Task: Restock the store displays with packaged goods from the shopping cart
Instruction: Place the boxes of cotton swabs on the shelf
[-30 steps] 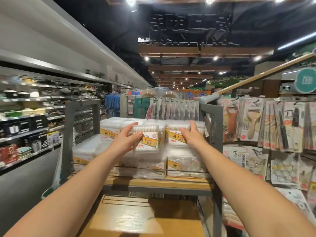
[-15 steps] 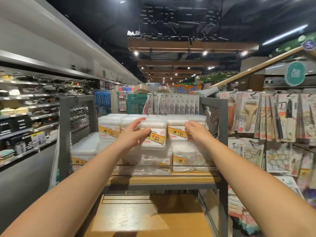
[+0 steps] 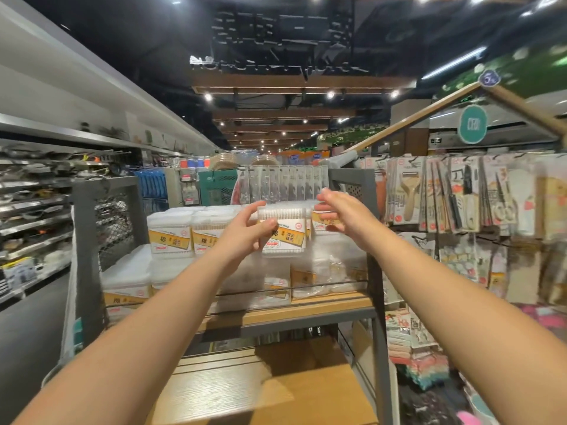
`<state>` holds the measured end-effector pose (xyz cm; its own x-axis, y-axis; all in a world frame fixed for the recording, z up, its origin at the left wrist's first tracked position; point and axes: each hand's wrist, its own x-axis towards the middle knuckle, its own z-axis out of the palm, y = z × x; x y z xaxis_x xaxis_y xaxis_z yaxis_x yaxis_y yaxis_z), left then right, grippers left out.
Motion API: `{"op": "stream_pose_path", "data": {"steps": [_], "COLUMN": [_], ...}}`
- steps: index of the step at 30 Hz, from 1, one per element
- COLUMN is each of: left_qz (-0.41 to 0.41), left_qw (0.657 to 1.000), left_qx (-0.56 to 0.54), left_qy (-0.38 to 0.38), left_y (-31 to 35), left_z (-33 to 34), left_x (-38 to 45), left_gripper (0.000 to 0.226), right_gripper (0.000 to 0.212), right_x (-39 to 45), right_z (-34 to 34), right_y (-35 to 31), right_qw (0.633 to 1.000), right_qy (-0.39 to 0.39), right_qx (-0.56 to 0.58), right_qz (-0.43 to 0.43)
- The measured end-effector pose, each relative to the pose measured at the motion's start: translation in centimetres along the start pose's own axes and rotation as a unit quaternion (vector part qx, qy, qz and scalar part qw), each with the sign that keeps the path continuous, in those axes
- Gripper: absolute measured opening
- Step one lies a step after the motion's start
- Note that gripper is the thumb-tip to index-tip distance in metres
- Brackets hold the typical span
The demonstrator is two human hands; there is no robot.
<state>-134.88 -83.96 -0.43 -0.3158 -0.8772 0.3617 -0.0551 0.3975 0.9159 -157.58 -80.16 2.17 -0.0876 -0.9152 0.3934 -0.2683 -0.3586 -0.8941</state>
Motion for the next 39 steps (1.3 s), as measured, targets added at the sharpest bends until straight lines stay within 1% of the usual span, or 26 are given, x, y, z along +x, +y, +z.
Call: {"op": "stream_pose_path", "data": {"steps": [2, 3, 4, 6, 7, 9, 10, 11, 13, 15, 17, 18, 19, 21, 23, 24, 26, 29, 31, 32, 34, 36, 37, 39], "left_qz": [0.011, 0.014, 0.013, -0.004, -0.01, 0.019, 0.048, 0.076, 0.107, 0.1, 0.071, 0.054, 0.035, -0.002, -0.018, -0.018, -0.013, 0.006, 0.016, 0.018, 0.023, 0.026, 0.03, 0.039], "left_qw": [1.0, 0.999, 0.999, 0.999, 0.999, 1.0, 0.998, 0.994, 0.98, 0.96, 0.935, 0.92, 0.905, 0.882, 0.876, 0.876, 0.875, 0.865, 0.862, 0.861, 0.86, 0.861, 0.86, 0.856], "left_qx": [-0.007, -0.006, -0.003, -0.011, -0.019, -0.005, 0.027, 0.067, 0.161, 0.261, 0.34, 0.373, 0.4, 0.435, 0.443, 0.441, 0.443, 0.461, 0.466, 0.467, 0.468, 0.465, 0.467, 0.472], "left_qy": [-0.02, -0.029, -0.039, -0.052, -0.05, -0.013, 0.011, 0.033, 0.049, 0.009, -0.069, -0.108, -0.14, -0.181, -0.192, -0.193, -0.195, -0.197, -0.198, -0.2, -0.202, -0.204, -0.206, -0.206], "left_y": [0.6, 0.8, 0.9, 1.0, 1.2, 1.9, 2.4, 2.9, 3.9, 4.8, 5.1, 5.0, 4.8, 4.6, 4.7, 4.8, 4.7, 4.2, 4.1, 4.0, 4.0, 3.9, 3.9, 3.8], "left_z": [1.7, 2.4, 3.2, 4.3, 4.7, 4.8, 4.7, 4.5, 4.2, 3.9, 4.0, 4.0, 4.0, 4.0, 3.9, 3.9, 3.5, 3.2, 3.1, 3.0, 2.9, 2.6, 2.6, 2.6], "left_x": [0.6, 0.9, 1.2, 2.0, 2.3, 2.8, 3.2, 3.7, 5.2, 6.7, 7.9, 8.3, 8.5, 8.7, 8.6, 8.5, 8.3, 8.3, 8.3, 8.3, 8.5, 8.6, 8.5, 8.5], "left_gripper": [0.054, 0.055, 0.055, 0.055, 0.053, 0.048, 0.046, 0.045, 0.046, 0.053, 0.063, 0.068, 0.071, 0.074, 0.075, 0.076, 0.075, 0.075, 0.082, 0.086, 0.09, 0.094, 0.093, 0.086], "right_gripper": [0.031, 0.036, 0.042, 0.05, 0.05, 0.039, 0.034, 0.036, 0.051, 0.064, 0.072, 0.072, 0.07, 0.055, 0.042, 0.042, 0.055, 0.091, 0.108, 0.112, 0.114, 0.112, 0.11, 0.107], "right_x": [-1.0, -1.5, -1.9, -2.4, -2.5, -2.8, -3.0, -3.1, -3.0, -2.9, -2.8, -2.9, -2.9, -2.8, -2.6, -2.7, -2.6, -3.1, -3.1, -3.0, -2.3, -1.3, -0.8, 0.3], "right_z": [-0.1, 0.0, -0.1, -0.7, -1.3, -2.5, -2.9, -3.2, -3.4, -2.8, -2.0, -1.6, -1.2, -0.6, -0.3, -0.2, 0.5, 2.2, 3.1, 3.3, 3.4, 3.3, 3.2, 2.9], "right_y": [-0.7, -0.7, -0.5, 0.2, 0.8, 1.8, 2.3, 2.8, 3.6, 4.0, 4.2, 4.2, 4.2, 4.4, 4.5, 4.6, 4.8, 5.2, 5.5, 5.4, 5.2, 4.9, 4.8, 4.8], "right_qw": [0.998, 0.996, 0.996, 0.998, 0.999, 0.998, 0.997, 0.996, 0.991, 0.983, 0.971, 0.964, 0.956, 0.939, 0.929, 0.928, 0.929, 0.935, 0.935, 0.935, 0.935, 0.936, 0.937, 0.939], "right_qy": [-0.062, -0.077, -0.074, -0.037, -0.009, 0.042, 0.061, 0.075, 0.096, 0.122, 0.159, 0.177, 0.191, 0.21, 0.231, 0.24, 0.252, 0.243, 0.231, 0.229, 0.223, 0.215, 0.213, 0.205], "right_qx": [-0.026, -0.04, -0.048, -0.032, -0.02, -0.022, -0.031, -0.044, -0.087, -0.134, -0.175, -0.197, -0.224, -0.273, -0.288, -0.285, -0.271, -0.259, -0.269, -0.269, -0.272, -0.27, -0.265, -0.253], "right_qz": [0.009, 0.013, 0.018, 0.031, 0.036, 0.038, 0.036, 0.034, 0.032, 0.024, 0.018, 0.016, 0.012, 0.007, 0.015, 0.016, 0.015, 0.017, 0.028, 0.037, 0.055, 0.074, 0.085, 0.114]}}
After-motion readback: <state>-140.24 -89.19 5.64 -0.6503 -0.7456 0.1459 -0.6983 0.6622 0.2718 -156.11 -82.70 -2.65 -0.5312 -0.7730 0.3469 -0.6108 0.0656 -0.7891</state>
